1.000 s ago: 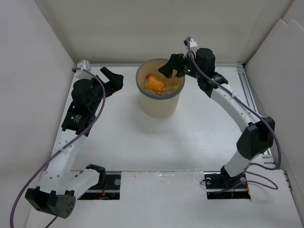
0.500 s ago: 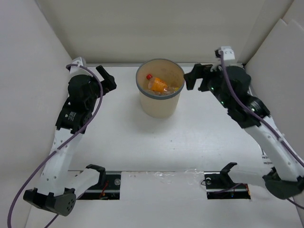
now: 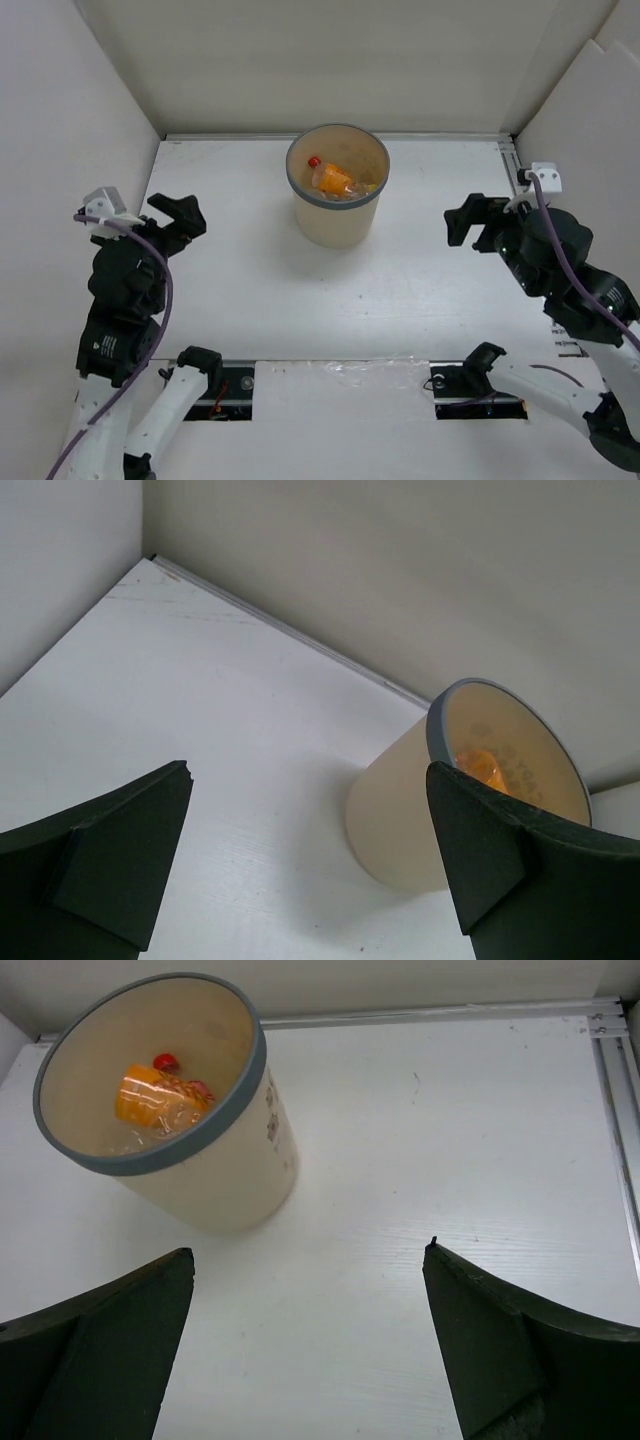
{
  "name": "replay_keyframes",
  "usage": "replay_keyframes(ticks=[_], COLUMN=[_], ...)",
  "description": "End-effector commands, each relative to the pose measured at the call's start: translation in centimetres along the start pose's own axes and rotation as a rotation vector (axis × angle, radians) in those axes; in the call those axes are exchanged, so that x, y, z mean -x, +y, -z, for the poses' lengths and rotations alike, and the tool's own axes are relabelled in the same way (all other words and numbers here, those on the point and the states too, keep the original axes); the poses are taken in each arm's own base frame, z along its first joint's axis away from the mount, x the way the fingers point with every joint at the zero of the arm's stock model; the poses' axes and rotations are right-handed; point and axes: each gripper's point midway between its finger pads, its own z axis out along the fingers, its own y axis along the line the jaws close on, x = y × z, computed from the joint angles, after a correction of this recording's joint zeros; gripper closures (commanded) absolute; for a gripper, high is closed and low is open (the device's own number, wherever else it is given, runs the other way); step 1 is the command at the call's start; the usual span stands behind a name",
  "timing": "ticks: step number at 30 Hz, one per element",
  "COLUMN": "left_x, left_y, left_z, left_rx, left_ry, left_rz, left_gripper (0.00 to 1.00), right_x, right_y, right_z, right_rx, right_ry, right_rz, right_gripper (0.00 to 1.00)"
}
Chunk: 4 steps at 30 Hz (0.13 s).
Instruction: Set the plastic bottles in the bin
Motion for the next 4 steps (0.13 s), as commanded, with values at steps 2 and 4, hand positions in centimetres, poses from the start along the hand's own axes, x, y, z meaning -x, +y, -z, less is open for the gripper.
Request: replay_keyframes(ticks=[2, 4], left_x=[-1.7, -2.5], left_y=[1.9, 2.3], left_z=[-0.4, -0.8], left_rx=[0.064, 0.082], left_ry=[0.000, 0.009], left_rz=[0.005, 0.006], left_gripper=[0.00, 0.00], right_x=[-0.1, -0.1], right_y=[-1.5, -1.5], right_z=[1.8, 1.8], right_rx=[-0.024, -0.024], right_ry=[-0.024, -0.024], right_rz=[-0.025, -0.025], right_gripper=[0.00, 0.00])
